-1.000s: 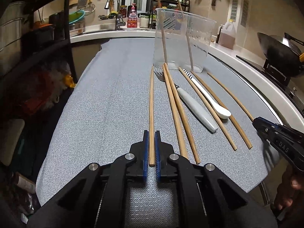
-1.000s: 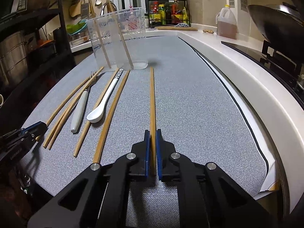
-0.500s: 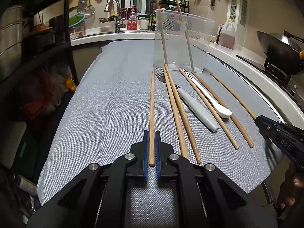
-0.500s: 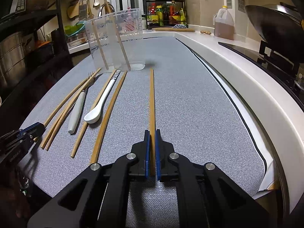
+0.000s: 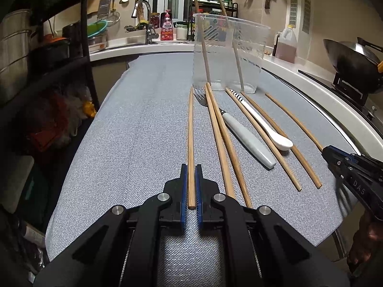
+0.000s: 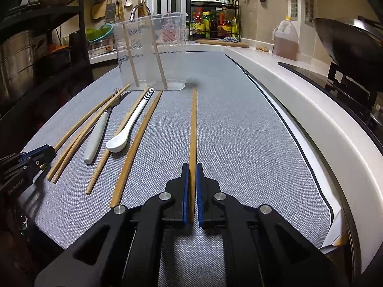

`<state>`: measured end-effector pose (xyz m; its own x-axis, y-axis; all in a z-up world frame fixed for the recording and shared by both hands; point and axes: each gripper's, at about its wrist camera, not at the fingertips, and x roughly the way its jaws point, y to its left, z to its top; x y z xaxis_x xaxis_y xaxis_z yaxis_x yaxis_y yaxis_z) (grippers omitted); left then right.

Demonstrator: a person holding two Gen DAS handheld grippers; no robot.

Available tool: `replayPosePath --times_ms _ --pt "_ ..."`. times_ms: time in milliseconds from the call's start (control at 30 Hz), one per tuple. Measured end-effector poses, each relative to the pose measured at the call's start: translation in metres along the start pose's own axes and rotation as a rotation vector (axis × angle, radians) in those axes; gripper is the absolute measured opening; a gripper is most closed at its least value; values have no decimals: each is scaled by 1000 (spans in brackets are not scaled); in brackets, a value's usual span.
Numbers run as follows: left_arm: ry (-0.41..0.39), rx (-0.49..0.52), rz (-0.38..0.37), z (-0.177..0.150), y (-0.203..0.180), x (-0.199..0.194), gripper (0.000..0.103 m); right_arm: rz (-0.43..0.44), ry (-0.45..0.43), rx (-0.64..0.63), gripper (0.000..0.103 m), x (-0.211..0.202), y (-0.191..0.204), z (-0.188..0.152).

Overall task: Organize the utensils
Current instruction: 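Lift both held chopsticks and carry them toward the clear cup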

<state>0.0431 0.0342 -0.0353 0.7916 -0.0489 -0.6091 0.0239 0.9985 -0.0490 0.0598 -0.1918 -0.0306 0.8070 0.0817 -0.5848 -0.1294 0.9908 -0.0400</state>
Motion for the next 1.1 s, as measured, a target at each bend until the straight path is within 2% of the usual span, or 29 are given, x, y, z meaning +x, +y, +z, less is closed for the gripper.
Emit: replayPosePath --times_ms 433,1100 --pt "-5 12 -1 0 -1 -2 6 2 3 2 6 -4 2 1" --pt "-72 1 -3 11 -1 -21 6 -12 -45 1 6 -36 0 18"
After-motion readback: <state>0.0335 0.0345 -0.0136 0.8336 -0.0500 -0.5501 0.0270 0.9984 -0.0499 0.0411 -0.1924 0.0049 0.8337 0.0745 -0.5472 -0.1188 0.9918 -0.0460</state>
